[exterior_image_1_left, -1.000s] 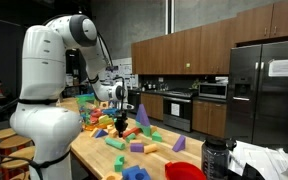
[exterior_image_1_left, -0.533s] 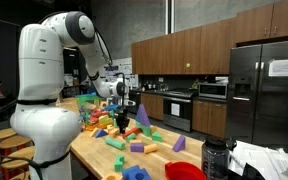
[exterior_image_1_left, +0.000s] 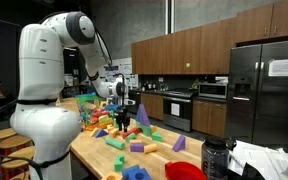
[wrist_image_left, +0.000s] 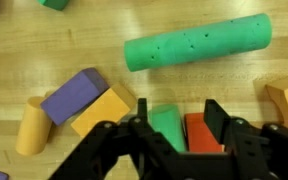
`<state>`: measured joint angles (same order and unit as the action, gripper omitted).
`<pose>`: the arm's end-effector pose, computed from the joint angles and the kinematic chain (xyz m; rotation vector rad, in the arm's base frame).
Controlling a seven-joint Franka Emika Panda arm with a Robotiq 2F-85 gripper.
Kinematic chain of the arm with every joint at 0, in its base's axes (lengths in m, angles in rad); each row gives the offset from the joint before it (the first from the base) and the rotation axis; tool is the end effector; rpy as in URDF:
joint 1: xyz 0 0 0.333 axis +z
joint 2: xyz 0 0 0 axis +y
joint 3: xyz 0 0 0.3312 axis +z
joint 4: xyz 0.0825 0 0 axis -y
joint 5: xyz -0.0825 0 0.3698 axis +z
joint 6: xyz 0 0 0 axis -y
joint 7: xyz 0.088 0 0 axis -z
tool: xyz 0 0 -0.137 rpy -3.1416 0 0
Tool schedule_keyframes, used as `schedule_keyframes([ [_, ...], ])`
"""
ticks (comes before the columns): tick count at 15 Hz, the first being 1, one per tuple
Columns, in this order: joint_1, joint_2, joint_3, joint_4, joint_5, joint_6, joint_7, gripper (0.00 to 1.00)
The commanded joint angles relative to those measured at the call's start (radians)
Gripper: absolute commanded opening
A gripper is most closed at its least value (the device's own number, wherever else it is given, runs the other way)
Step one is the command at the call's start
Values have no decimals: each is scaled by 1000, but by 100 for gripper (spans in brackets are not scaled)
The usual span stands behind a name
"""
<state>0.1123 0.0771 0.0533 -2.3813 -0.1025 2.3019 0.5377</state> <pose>0.4652 0.0734 0.2733 2.9862 -0.4475 -0.1870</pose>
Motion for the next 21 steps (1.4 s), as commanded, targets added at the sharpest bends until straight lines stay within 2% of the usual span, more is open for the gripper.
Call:
schedule_keyframes([
  [1,1,0,6,2,-5,51,1,93],
  [3,1,2,7,0,-8,68,2,100],
  [16,7,88,-28,10,-57,200,43,100],
  [21,12,101,-36,21,-52,208,41,100],
])
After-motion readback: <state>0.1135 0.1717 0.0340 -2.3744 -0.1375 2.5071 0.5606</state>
